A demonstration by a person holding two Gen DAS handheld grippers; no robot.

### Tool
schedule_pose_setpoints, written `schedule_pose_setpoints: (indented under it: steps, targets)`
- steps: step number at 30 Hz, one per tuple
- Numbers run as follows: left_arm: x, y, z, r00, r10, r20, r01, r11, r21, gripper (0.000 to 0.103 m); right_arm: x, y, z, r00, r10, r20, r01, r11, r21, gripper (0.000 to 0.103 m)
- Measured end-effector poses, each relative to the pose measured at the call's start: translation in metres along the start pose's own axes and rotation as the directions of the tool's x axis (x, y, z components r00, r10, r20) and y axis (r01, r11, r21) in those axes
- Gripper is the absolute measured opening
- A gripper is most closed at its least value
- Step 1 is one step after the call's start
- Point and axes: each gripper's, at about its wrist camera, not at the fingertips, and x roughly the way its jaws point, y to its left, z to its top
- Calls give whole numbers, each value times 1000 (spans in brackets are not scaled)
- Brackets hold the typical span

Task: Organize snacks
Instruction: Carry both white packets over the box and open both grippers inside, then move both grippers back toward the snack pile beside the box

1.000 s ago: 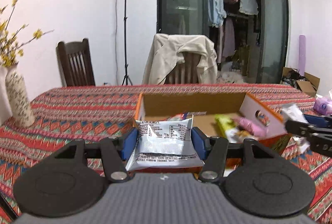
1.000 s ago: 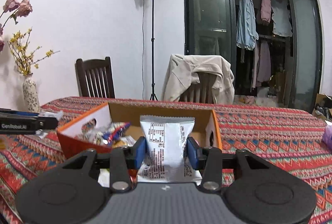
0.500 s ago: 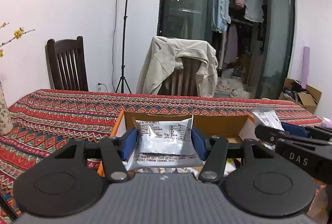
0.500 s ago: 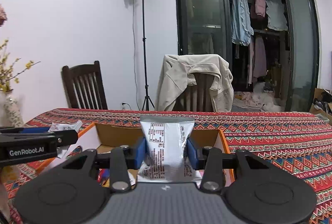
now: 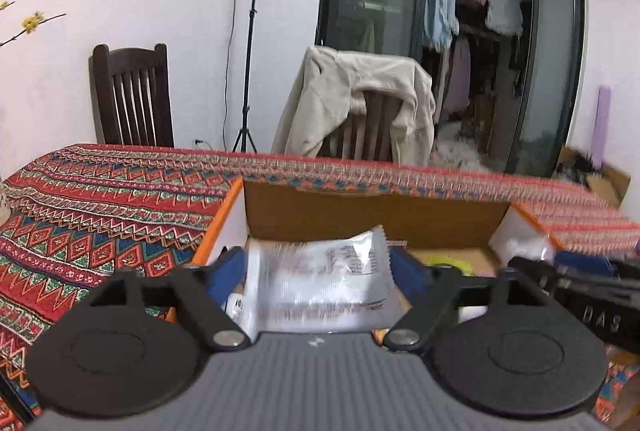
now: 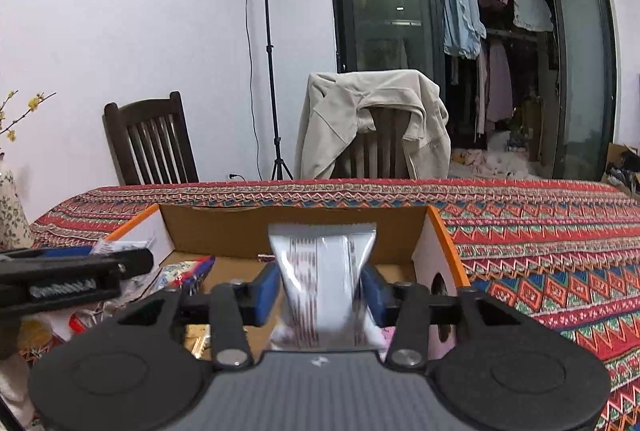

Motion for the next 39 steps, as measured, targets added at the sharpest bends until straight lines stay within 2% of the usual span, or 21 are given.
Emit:
schedule_pose_setpoints:
  steps: [1,2,3,5,14,18,23,30,39]
  targets:
    - [-2,1,0,1000,-9,10,9,1000,-5,86,-1,-2,1,1000,-4,1,4,1000,7,82]
    - [-5,1,-1,1000,-14,19,14,1000,-9,97,-2,-3,1,1000,-8,9,8,1000,11,93]
    - [-7,1,-2,999,-13,36,14,1000,-17,103,-4,-4,0,1000,-6,17,6,1000,14,96]
    - [-12,0,-2,998,3,61,-2,1000,-10,103,-6,-4,-1,1000,3,20,-4,1000,21,103]
    - [-23,-4,2,997,3,81,-3,1000,1,103,-7,-4,-2,1000,-20,17,20,1000,16,103]
    - [-39,-5,6,995,-16,100,17,1000,-4,103,-15,-3,2,999,-22,27,21,999,24,103]
    - [-72,-7,16,989,-40,143,42,999,-10,103,-44,-2,10,998,24,62,-28,998,62,103]
    - [-110,-8,13,984,-53,172,51,999,19,103,-90,4,11,994,49,99,-54,997,48,103]
    - [-146,0,-19,988,-58,146,50,997,58,103,-130,7,-16,995,63,82,-64,998,15,103]
